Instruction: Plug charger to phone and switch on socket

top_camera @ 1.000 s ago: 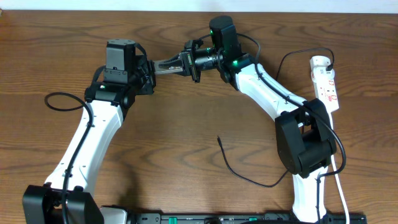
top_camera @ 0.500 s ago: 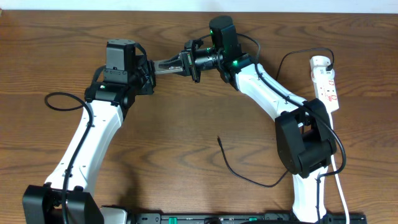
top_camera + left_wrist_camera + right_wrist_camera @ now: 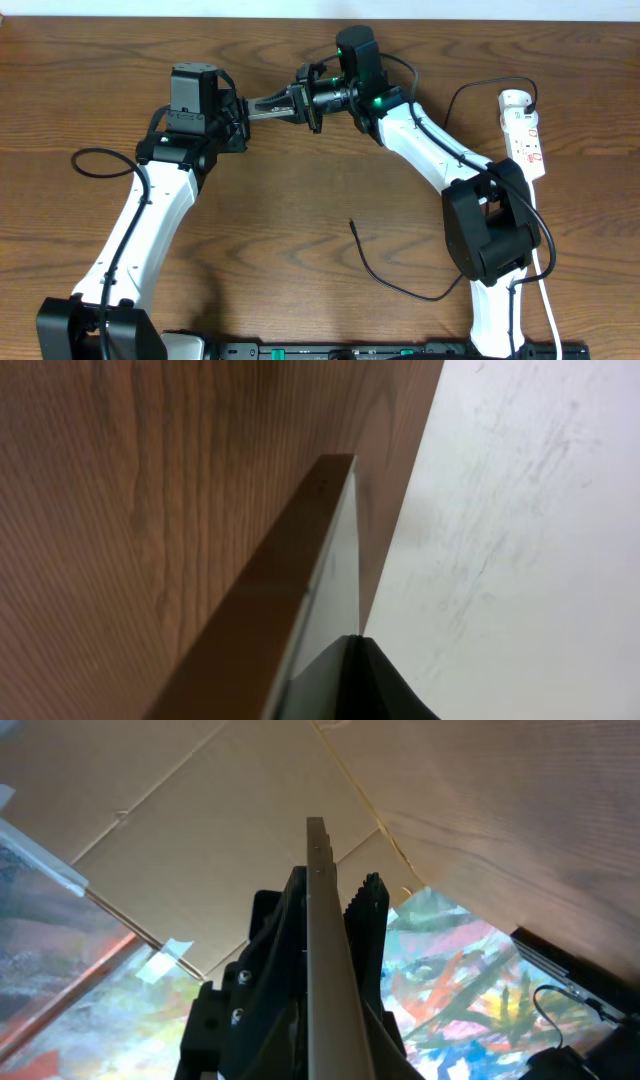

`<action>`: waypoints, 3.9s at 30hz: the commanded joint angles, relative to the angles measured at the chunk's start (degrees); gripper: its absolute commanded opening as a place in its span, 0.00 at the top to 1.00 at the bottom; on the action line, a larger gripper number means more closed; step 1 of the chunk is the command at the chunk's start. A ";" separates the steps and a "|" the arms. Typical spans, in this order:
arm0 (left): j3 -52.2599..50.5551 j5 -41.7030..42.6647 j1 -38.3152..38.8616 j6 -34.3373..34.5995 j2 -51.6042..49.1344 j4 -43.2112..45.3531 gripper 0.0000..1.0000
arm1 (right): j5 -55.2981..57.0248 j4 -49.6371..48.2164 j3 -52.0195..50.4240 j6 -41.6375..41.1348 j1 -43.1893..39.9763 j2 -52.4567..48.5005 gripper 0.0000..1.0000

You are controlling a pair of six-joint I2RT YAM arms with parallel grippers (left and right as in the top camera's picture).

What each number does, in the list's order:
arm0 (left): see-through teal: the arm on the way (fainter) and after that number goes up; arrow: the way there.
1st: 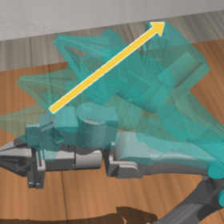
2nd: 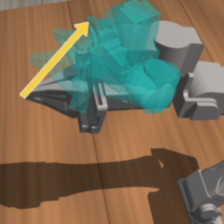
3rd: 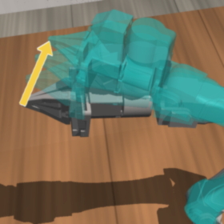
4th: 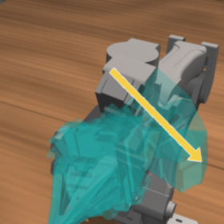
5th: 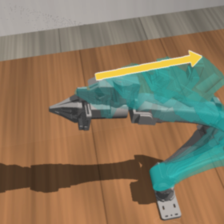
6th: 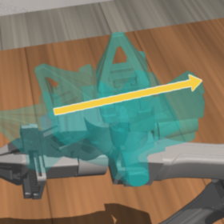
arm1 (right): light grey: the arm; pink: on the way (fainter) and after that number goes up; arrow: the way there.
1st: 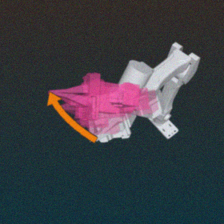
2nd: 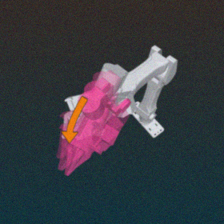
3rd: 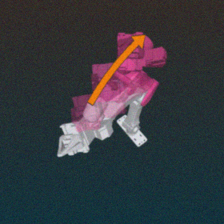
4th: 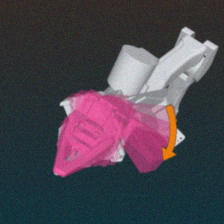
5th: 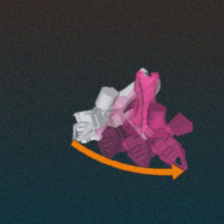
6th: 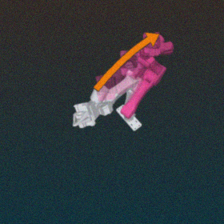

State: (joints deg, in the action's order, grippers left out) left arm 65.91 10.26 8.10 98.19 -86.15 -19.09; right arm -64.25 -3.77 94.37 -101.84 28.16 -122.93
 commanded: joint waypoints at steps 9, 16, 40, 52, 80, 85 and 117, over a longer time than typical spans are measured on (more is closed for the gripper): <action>-0.17 -0.44 -0.02 -3.89 -0.35 -1.16 0.93 | -2.78 -1.20 1.51 6.12 0.33 1.09 0.85; -0.17 -0.44 -0.02 -3.91 -0.35 -1.16 0.93 | -2.78 -1.20 1.51 6.12 0.33 1.09 0.85; -0.17 -0.39 -0.02 -4.11 -0.33 -1.18 0.93 | -2.75 -1.22 1.51 6.36 0.33 1.09 0.18; -0.17 0.83 -0.04 -4.96 -0.31 -1.09 0.93 | -2.75 -1.20 1.51 10.43 -0.76 1.09 0.01; -0.15 12.24 -0.04 -32.33 16.24 3.23 0.93 | -3.96 0.94 1.51 41.42 -8.70 1.09 0.01; -0.15 23.76 -0.11 -40.76 19.04 5.64 0.93 | -4.28 6.19 1.51 53.27 -9.27 1.09 0.01; -0.22 68.57 -11.82 -66.36 -5.60 13.55 0.93 | 59.71 78.20 17.00 93.39 -9.64 8.33 0.07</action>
State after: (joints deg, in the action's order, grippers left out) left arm 65.41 75.09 -3.55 39.75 -87.85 -5.13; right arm -11.03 71.70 111.09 -11.00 18.81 -114.65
